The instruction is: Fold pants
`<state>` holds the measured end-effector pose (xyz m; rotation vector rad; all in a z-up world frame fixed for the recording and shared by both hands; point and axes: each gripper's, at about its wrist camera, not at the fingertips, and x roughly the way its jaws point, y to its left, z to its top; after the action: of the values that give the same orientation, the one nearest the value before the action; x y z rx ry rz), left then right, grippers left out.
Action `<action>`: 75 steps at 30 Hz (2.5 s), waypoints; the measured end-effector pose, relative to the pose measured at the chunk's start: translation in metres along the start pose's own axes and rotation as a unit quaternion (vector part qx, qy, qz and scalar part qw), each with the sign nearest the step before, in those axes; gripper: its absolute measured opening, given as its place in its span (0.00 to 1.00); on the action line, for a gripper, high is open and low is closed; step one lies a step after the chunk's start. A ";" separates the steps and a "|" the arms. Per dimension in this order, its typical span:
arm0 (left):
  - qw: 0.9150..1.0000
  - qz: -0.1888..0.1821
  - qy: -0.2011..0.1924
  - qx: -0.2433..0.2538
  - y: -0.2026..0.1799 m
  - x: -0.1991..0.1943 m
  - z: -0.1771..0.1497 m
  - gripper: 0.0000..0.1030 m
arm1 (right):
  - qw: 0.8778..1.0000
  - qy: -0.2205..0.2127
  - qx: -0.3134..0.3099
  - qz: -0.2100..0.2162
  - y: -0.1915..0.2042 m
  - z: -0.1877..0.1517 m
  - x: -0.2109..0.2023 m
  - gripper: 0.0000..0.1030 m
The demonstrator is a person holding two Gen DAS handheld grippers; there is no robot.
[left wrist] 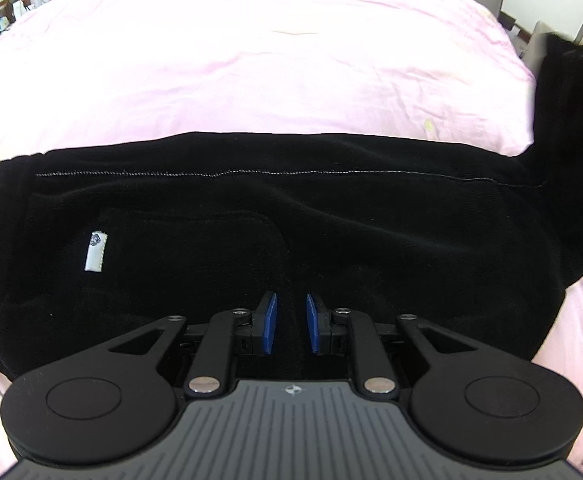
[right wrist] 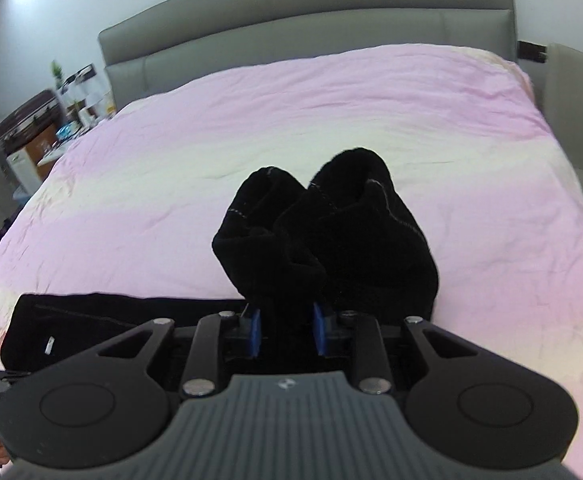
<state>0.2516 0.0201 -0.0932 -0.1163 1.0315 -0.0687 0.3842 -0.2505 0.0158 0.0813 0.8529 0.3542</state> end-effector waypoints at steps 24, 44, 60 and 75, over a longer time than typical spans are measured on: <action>0.986 -0.158 -0.002 -0.056 -0.021 0.038 0.042 0.30 | 0.979 0.140 -0.150 0.011 0.077 -0.082 0.079 0.42; 0.981 -0.161 0.050 -0.099 -0.053 0.086 0.059 0.71 | 0.977 0.138 0.003 0.164 0.055 -0.127 0.156 0.00; 0.993 -0.114 -0.036 0.006 -0.080 0.022 0.073 0.20 | 0.992 0.038 -0.032 0.120 0.002 -0.122 0.068 0.42; 0.993 -0.095 0.066 -0.024 -0.026 0.103 0.069 0.22 | 0.988 0.104 -0.103 -0.051 -0.047 -0.124 0.112 0.12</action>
<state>0.3637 -0.0128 -0.1425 -0.2574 1.1522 -0.2270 0.3713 -0.2661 -0.1567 -0.1937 1.0175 0.3565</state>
